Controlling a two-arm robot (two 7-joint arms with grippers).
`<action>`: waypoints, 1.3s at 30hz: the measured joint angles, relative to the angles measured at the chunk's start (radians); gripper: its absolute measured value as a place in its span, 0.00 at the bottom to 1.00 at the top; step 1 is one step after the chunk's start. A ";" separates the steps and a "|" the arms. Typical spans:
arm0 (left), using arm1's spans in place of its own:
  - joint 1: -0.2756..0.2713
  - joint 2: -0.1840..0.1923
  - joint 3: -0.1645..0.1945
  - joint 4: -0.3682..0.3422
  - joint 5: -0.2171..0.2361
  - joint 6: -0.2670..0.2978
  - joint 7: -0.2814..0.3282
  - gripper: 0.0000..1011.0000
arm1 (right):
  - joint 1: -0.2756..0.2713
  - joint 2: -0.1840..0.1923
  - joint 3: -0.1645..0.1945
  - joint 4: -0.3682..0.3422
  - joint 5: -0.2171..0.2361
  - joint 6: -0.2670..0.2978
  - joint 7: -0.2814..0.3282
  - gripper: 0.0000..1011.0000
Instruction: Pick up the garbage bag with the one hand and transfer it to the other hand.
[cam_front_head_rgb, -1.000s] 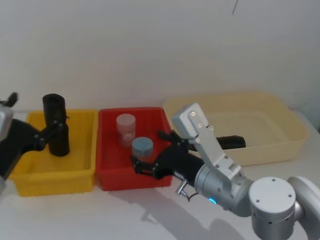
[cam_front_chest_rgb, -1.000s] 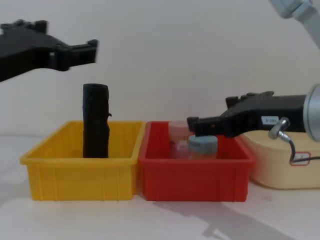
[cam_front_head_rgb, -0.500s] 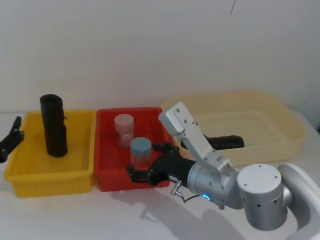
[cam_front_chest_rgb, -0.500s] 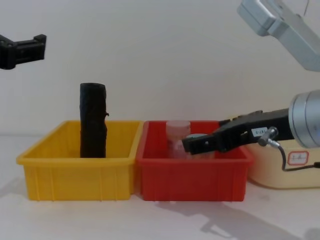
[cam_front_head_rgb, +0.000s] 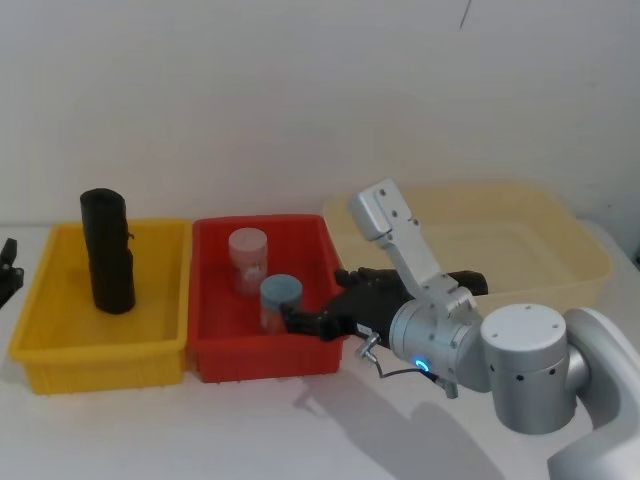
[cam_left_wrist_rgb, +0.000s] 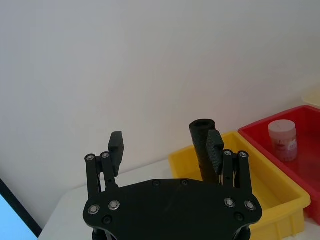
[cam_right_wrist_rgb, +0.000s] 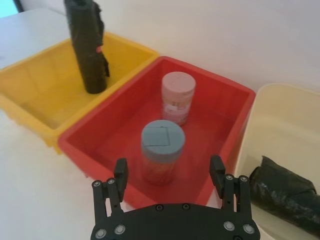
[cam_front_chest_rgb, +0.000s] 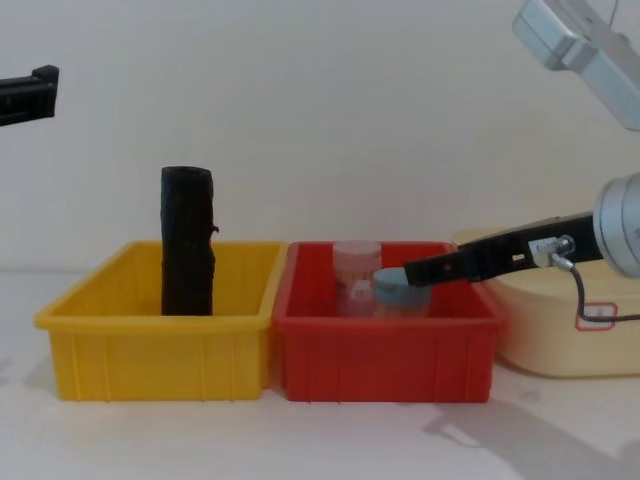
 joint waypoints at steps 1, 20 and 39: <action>0.000 0.000 0.000 0.000 0.000 0.000 0.000 0.99 | 0.001 -0.002 0.002 0.003 0.000 0.001 -0.003 0.99; 0.016 0.003 -0.011 -0.012 0.003 0.000 0.009 0.99 | -0.007 -0.015 -0.013 0.014 -0.024 0.002 -0.017 0.99; 0.018 0.004 -0.013 -0.014 0.003 0.000 0.011 0.99 | -0.001 -0.058 -0.029 0.036 -0.054 -0.014 -0.039 0.99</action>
